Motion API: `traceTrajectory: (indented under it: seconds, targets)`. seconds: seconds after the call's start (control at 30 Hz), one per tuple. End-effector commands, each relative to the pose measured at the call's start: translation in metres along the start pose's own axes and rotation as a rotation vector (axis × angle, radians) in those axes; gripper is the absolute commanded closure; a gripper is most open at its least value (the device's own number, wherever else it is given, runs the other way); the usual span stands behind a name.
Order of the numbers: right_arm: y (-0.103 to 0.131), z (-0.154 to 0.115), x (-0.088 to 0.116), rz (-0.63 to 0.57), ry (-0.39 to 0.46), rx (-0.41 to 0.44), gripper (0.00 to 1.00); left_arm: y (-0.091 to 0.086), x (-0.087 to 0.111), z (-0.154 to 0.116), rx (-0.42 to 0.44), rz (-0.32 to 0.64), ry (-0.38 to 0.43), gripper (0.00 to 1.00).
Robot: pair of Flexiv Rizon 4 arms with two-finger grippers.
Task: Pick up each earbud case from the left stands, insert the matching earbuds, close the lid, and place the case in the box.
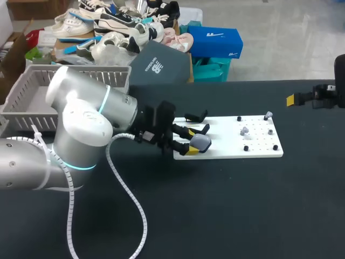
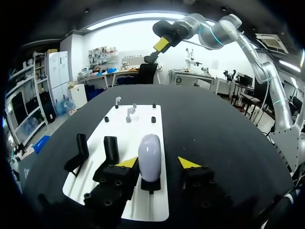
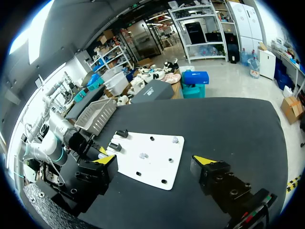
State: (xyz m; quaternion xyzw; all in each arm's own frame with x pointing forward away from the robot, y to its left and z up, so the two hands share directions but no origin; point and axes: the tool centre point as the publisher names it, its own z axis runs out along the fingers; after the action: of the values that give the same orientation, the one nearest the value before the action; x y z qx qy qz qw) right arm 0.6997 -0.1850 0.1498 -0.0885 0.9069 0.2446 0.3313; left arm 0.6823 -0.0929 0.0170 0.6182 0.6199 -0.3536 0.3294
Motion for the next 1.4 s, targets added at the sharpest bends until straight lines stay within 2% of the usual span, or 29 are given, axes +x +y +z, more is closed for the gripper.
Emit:
traceTrajectory:
  seconds: [0.03,0.63,0.97,1.37,1.4]
  targets:
    - [-0.0005,-0.0002,-0.0003,-0.001,0.002,0.000,0.00,0.0020,-0.0001,0.0022,-0.004,-0.004,0.002,0.52]
    - [-0.0005,-0.0002,-0.0003,-0.001,0.002,0.000,0.00,0.0034,-0.0002,0.0026,-0.007,-0.012,0.003,0.63]
    - [-0.0005,-0.0002,-0.0003,-0.001,0.002,0.000,0.00,0.0053,0.0015,0.0029,-0.015,-0.014,0.009,0.64]
    - [-0.0005,-0.0002,-0.0003,-0.001,0.002,0.000,0.00,0.0056,0.0012,0.0027,-0.015,-0.019,0.010,0.75]
    - [-0.0005,-0.0002,-0.0003,-0.001,0.002,0.000,0.00,0.0056,0.0012,0.0027,-0.016,-0.021,0.010,0.81]
